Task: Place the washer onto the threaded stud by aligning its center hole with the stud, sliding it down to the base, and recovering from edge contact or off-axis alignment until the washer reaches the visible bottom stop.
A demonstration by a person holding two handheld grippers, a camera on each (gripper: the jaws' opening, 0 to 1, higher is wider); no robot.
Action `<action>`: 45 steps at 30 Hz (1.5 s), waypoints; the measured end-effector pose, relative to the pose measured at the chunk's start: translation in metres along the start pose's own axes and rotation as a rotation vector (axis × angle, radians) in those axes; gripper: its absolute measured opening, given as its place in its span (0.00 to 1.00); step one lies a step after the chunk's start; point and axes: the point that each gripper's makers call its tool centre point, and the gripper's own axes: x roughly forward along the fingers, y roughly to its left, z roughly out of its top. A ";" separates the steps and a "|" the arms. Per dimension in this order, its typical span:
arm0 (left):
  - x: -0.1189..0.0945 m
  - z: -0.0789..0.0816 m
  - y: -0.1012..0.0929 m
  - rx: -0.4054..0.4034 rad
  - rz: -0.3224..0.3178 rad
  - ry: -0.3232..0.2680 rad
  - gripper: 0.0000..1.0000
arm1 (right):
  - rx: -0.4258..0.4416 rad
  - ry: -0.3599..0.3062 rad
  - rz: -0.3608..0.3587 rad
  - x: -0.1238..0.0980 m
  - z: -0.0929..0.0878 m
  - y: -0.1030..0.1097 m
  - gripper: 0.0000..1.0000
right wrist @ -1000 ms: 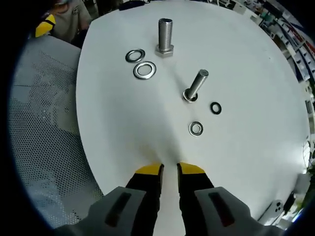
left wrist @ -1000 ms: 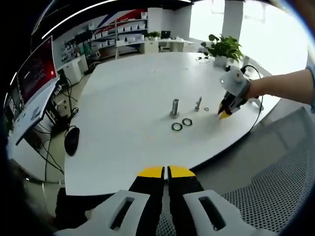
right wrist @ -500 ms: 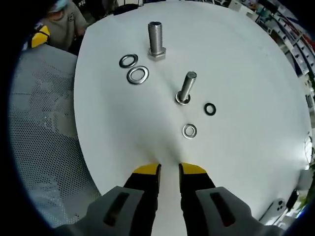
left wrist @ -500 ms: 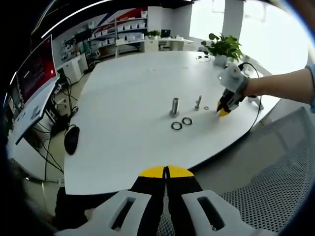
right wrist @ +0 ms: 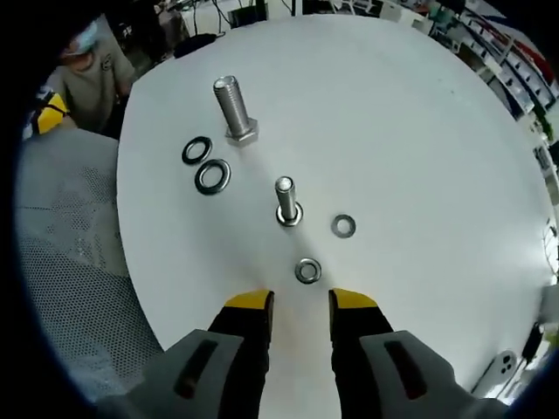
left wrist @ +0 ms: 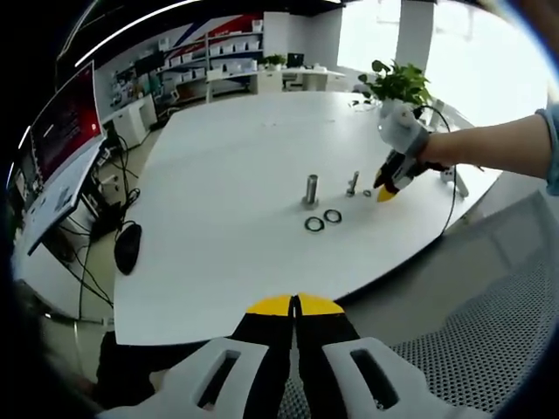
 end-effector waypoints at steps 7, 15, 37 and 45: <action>0.000 -0.001 0.000 0.002 0.001 0.007 0.00 | 0.001 0.005 0.011 0.002 0.002 -0.003 0.27; 0.000 0.000 0.001 0.001 0.004 0.000 0.00 | -0.031 -0.013 -0.003 0.003 0.004 -0.002 0.15; 0.000 -0.001 0.001 -0.001 0.008 0.005 0.00 | 0.046 -0.061 0.040 0.004 0.017 -0.006 0.23; 0.000 -0.001 0.001 -0.001 0.008 0.004 0.00 | -0.007 -0.048 0.006 0.005 0.015 -0.010 0.15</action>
